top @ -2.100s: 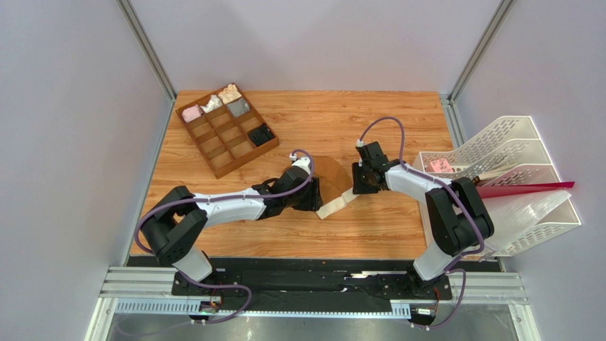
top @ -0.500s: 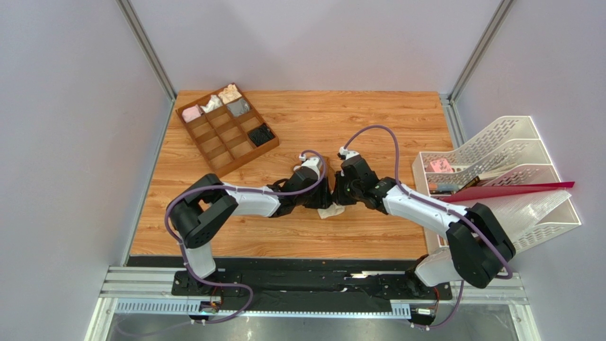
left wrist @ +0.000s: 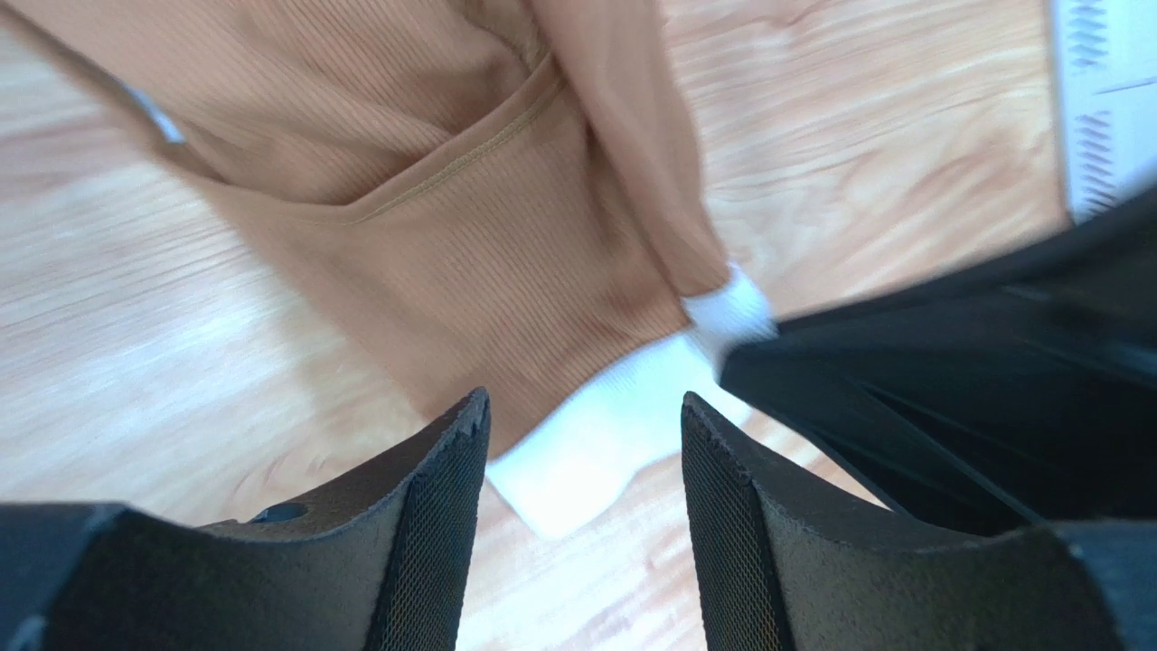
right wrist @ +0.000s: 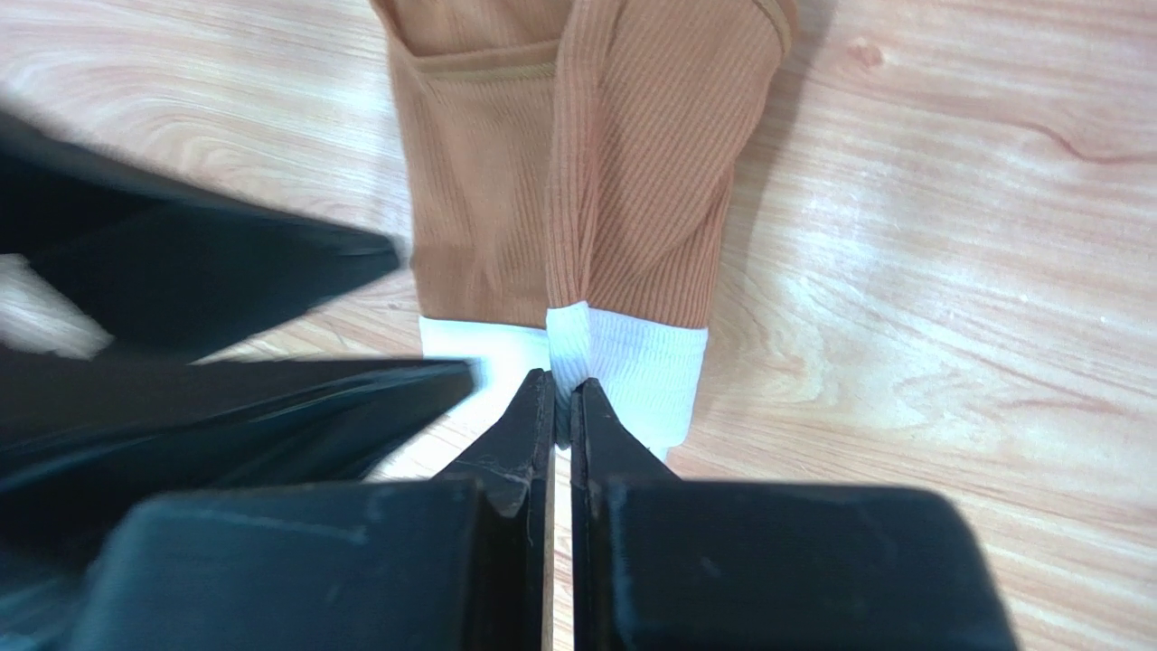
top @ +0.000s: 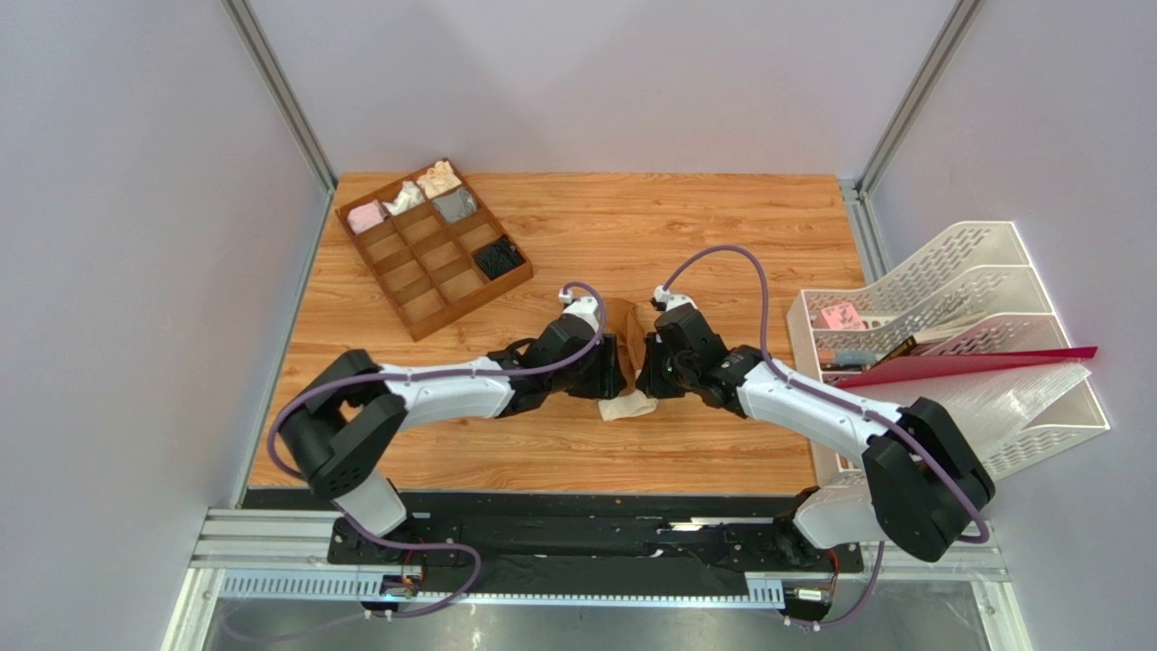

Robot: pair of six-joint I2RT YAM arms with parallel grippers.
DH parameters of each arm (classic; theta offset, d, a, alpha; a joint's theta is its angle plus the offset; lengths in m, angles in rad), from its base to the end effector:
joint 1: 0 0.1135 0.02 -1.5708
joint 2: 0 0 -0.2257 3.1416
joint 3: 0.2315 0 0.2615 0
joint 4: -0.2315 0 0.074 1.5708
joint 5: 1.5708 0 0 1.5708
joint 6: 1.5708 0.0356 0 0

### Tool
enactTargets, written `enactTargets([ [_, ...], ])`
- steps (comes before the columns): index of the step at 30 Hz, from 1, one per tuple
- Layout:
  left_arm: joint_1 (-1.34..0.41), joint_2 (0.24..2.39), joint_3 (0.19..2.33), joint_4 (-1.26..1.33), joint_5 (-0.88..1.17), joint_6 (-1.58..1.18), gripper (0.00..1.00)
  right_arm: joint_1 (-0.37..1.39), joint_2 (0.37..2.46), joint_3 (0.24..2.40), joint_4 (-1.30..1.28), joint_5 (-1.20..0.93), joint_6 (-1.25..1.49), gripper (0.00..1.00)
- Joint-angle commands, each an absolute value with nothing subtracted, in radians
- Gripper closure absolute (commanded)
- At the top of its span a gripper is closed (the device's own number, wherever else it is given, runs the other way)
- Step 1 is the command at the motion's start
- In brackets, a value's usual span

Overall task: Roll the underwear
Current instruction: Fold the underwear at the center of the board.

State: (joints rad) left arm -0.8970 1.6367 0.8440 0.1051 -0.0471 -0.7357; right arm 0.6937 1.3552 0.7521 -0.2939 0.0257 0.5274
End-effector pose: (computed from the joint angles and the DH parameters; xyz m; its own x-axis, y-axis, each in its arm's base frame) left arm 0.2140 -0.2654 0.1300 -0.8022 -0.0696 -0.5930 0.2961 0.8160 -0.4965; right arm 0.2188 0.1807 0.1534 -0.8347 -0.0397 -0.5493 -0.2393 0.9245 0.2967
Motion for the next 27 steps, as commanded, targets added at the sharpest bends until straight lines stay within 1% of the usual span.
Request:
enactTargets([
  [1, -0.904, 1.51, 0.829, -0.024, -0.087, -0.701, 0.4, 0.701, 1.361, 0.742, -0.272, 0.051, 0.548, 1.0],
  [6, -0.904, 1.5, 0.738, -0.006, -0.074, -0.781, 0.41, 0.703, 1.362, 0.738, -0.258, 0.04, 0.557, 1.0],
  [10, -0.904, 1.545, 0.686, 0.089, -0.034, -0.85, 0.41, 0.713, 1.367, 0.732, -0.258, 0.04, 0.56, 1.0],
  [18, -0.905, 1.56, 0.64, 0.127, -0.04, -0.928, 0.41, 0.75, 1.44, 0.716, -0.275, 0.069, 0.578, 1.0],
  [21, -0.904, 1.572, 0.63, 0.132, -0.044, -0.934, 0.44, 0.762, 1.469, 0.706, -0.264, 0.08, 0.591, 1.0],
  [25, -0.903, 1.612, 0.609, 0.191, -0.014, -0.959, 0.53, 0.765, 1.488, 0.698, -0.259, 0.089, 0.609, 1.0],
  [27, -0.904, 1.627, 0.598, 0.233, -0.008, -0.977, 0.54, 0.769, 1.486, 0.696, -0.259, 0.098, 0.617, 1.0],
])
